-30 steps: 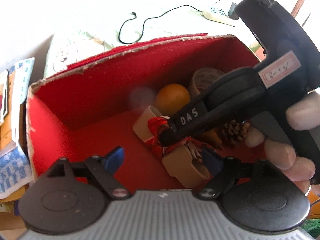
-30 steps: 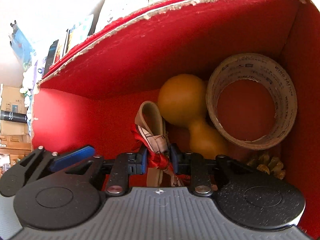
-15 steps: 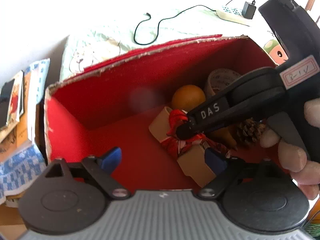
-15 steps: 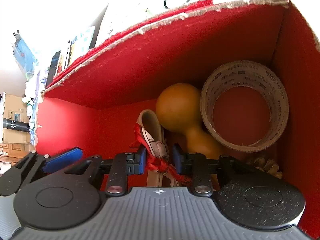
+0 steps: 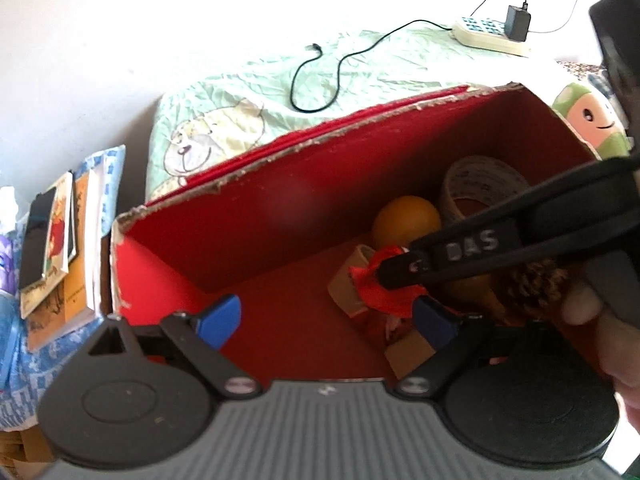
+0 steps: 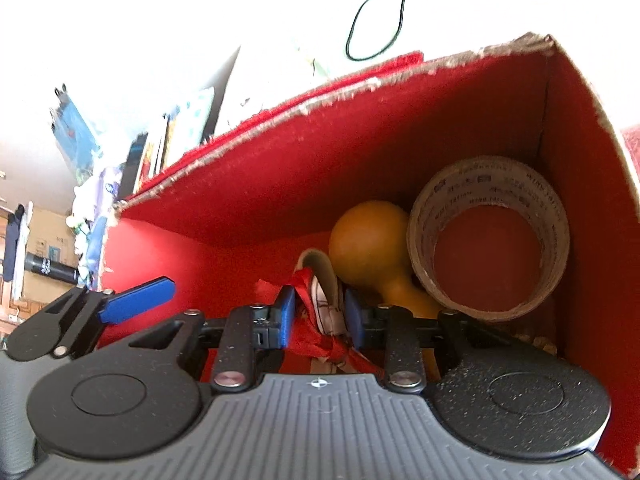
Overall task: Organize objects
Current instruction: 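Lower the strap into the box and open the right gripper, then withdraw the right gripper from the box toward the red gift box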
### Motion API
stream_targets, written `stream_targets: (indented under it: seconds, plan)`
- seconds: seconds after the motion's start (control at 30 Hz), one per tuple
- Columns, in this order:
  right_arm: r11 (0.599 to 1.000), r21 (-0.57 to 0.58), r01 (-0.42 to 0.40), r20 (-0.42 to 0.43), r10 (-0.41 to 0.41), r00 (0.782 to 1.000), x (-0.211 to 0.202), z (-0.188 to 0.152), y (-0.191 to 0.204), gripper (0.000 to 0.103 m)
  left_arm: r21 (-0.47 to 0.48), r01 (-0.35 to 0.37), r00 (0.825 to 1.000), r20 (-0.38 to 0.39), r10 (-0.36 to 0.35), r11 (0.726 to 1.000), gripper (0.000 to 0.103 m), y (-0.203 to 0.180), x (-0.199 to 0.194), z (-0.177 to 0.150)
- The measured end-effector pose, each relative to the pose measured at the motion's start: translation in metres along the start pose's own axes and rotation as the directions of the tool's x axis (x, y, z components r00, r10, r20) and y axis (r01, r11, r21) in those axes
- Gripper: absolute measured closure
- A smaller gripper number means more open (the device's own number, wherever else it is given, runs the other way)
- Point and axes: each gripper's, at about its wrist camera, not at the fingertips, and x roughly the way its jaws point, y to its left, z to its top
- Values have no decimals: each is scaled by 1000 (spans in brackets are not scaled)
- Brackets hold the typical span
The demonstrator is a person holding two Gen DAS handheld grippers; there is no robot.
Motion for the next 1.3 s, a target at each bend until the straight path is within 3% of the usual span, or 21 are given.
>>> stream_targets:
  seconds: [0.37,0.6,0.83,1.03,1.3]
  plan:
    - [1000,1,-5,87,5,996,-7,-12,0,72,-18,16,999,-39,-16,1000,9,4,13,1]
    - [1000,0,17,135,-17,991,-18,-13,0,72,-15,-29,999,-33,29,999,9,1,11,-2]
    - [1000,14,0,201,-3,980,-21,-15,-2,72,-33,-30,999,-37,29,999,9,3,10,-4]
    - [1000,22,-3,218,-2,976,-23,-15,-2,72,-32,-30,999,-36,29,999,9,4,10,-3]
    - [1000,-1,8,227,-8,974,-27,-13,0,73,-19,-83,997,-4,82,996,9,-3,-2,-1]
